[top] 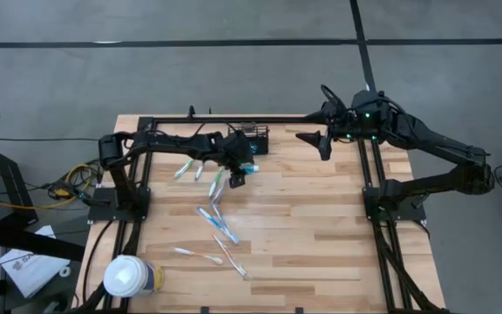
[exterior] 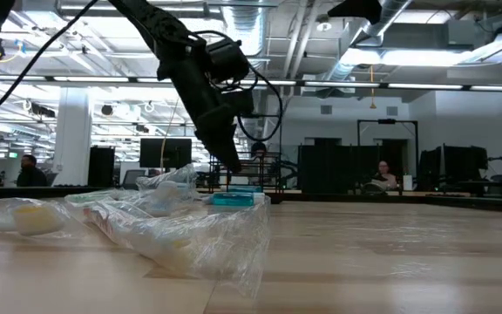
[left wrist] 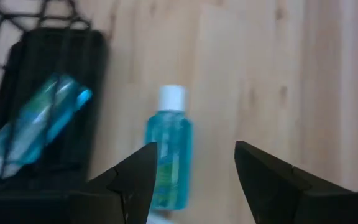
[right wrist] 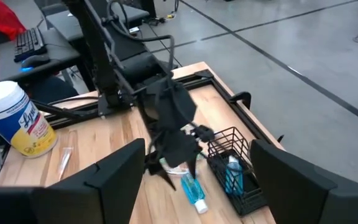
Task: Pick & Place toothbrushing station
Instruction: Put the blue mouthwash into the black wire organizer
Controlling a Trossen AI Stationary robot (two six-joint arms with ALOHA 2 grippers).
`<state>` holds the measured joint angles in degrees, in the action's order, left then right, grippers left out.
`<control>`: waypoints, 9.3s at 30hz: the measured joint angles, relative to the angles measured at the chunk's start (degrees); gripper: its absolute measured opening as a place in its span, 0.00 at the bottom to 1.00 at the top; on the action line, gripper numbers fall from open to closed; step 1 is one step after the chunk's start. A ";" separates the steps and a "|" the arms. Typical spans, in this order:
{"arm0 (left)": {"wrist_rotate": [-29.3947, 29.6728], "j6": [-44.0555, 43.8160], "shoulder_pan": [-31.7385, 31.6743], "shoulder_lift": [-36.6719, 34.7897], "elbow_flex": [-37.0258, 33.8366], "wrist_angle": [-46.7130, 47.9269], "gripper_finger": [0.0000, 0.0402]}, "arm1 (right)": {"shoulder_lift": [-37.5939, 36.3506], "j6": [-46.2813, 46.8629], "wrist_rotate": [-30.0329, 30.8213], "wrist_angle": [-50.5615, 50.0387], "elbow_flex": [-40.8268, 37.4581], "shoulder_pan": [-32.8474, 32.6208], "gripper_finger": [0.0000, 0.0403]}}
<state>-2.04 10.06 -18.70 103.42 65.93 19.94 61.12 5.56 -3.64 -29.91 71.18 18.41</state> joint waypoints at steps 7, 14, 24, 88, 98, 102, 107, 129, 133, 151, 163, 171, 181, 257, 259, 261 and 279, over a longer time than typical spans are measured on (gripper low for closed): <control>-2.19 2.16 -1.97 0.42 -0.02 -0.85 0.52 | -0.07 0.02 -0.04 1.87 0.00 0.00 0.70; -2.97 3.59 -1.57 2.06 -0.02 -0.84 0.52 | -0.07 0.04 -0.07 3.60 0.00 0.00 0.70; 2.18 4.51 -0.65 4.96 0.17 -2.02 0.52 | -0.07 1.14 -0.09 3.60 0.00 0.00 0.70; 6.29 -8.37 -2.11 -36.92 6.27 18.24 0.47 | 49.30 -0.84 -15.10 17.04 -1.25 -1.37 0.70; 6.27 -7.73 -2.23 -36.94 1.63 17.56 0.46 | 49.83 -12.17 -11.98 4.78 6.47 1.42 0.70; 6.26 -7.88 -2.23 -36.92 0.25 16.40 0.46 | 49.83 -13.13 -11.98 3.91 6.49 2.01 0.70; 6.27 -7.76 -2.23 -36.92 0.15 15.18 0.46 | 49.83 -13.91 -11.90 3.82 6.49 1.97 0.70; 5.92 -7.36 -2.25 -36.92 0.13 12.90 0.46 | 54.49 -11.32 -13.00 6.14 7.17 0.74 0.41; 5.12 -7.34 -2.27 -36.92 0.11 12.55 0.46 | 53.98 -9.60 -12.84 6.11 7.17 0.69 0.48; 4.70 -7.71 -2.27 -36.94 0.11 10.84 0.46 | 53.99 -6.13 -14.50 6.60 7.19 -2.22 0.51; 4.72 -7.95 -2.27 -36.94 0.11 9.99 0.46 | 53.99 1.43 -12.81 12.31 7.44 -0.52 0.41; 3.72 -9.06 -2.27 -36.94 0.11 9.49 0.46 | 53.96 1.57 -12.79 12.41 9.14 -0.72 0.08; 3.72 -9.04 -2.26 -36.94 0.11 9.09 0.46 | 53.96 2.02 -11.32 12.44 9.15 -0.26 0.00; 4.43 -12.99 2.45 -10.91 -14.49 -19.78 0.00 | 26.43 5.11 -18.37 12.42 12.46 -4.58 0.00; 4.63 -12.66 2.45 -9.86 -14.50 -20.24 0.00 | 26.45 4.95 -18.36 12.35 12.46 -4.90 0.00; 4.66 -12.68 2.45 -8.33 -14.58 -19.71 0.00 | 26.43 4.75 -18.49 12.45 12.46 -5.00 0.00; 10.73 -13.52 2.10 -4.24 -14.56 -22.52 0.00 | 25.02 3.89 -18.78 12.85 12.45 -6.08 0.00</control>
<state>8.69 -3.46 -16.60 99.18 51.37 -2.58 86.15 9.45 -22.41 -17.06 83.62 12.34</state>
